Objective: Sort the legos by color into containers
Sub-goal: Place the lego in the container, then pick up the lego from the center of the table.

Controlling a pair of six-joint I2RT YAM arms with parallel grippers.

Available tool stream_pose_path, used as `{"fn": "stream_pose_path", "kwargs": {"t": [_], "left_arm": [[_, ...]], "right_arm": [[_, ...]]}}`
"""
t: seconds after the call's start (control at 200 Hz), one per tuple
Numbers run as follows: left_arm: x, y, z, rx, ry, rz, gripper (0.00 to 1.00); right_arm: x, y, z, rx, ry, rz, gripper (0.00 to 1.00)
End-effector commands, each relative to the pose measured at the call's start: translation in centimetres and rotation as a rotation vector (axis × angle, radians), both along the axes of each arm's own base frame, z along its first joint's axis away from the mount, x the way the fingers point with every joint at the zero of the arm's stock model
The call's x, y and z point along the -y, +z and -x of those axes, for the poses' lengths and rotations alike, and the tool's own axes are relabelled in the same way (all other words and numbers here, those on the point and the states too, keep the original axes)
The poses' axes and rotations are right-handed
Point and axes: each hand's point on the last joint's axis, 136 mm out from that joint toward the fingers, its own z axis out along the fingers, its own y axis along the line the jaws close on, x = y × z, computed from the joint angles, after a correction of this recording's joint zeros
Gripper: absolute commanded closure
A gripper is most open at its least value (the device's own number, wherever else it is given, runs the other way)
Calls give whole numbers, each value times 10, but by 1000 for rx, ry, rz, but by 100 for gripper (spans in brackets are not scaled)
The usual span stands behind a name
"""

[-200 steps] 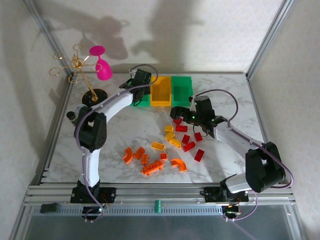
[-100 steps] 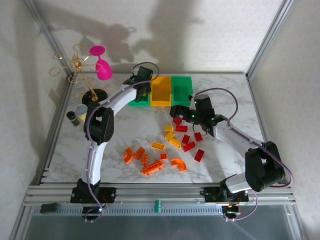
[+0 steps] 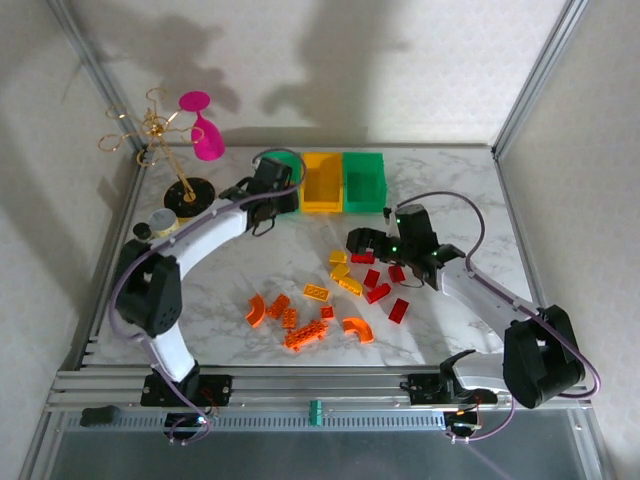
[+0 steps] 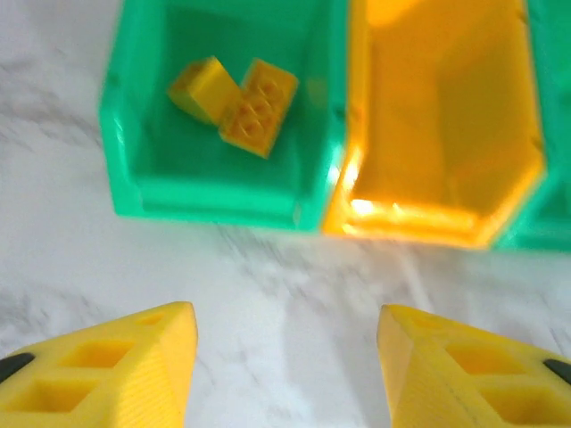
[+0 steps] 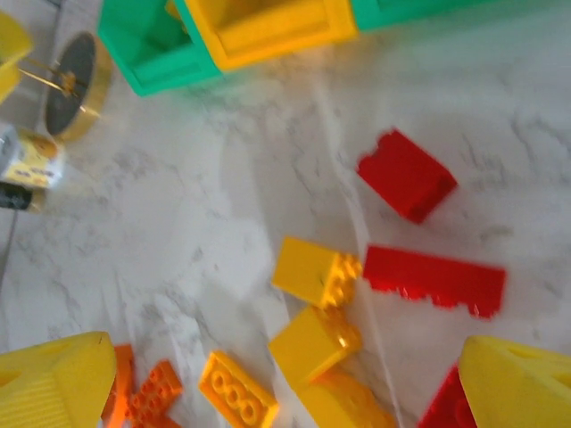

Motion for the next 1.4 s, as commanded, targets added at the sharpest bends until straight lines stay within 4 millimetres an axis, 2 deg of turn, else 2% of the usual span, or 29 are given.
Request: {"fn": "stream_pose_path", "kwargs": {"t": [0.0, 0.155, 0.3, 0.461, 0.576, 0.711, 1.001, 1.202, 1.397], "left_arm": [[25, -19, 46, -71, -96, 34, 44], [37, -49, 104, -171, -138, 24, 43], [40, -61, 142, -200, -106, 35, 42], [47, -76, 163, -231, -77, 77, 38], [66, -81, 175, -242, -100, 110, 35], [79, -96, 185, -274, -112, 98, 33], [90, -122, 196, -314, -129, 72, 34], [99, -135, 192, -326, -133, 45, 34], [117, -131, 171, -287, -144, 10, 34]], "right_arm": [[7, -14, 24, -68, 7, 14, 1], [17, -25, 41, -103, -9, 29, 1], [30, -36, 50, -124, -37, 74, 1], [35, -40, 52, -119, -58, 45, 1], [39, -41, 50, -117, -71, 47, 1], [43, -44, 49, -114, -80, 54, 1], [50, -49, 49, -115, -99, 61, 1], [53, -45, 48, -95, -106, 59, 1], [57, -45, 46, -94, -114, 53, 1]]}}
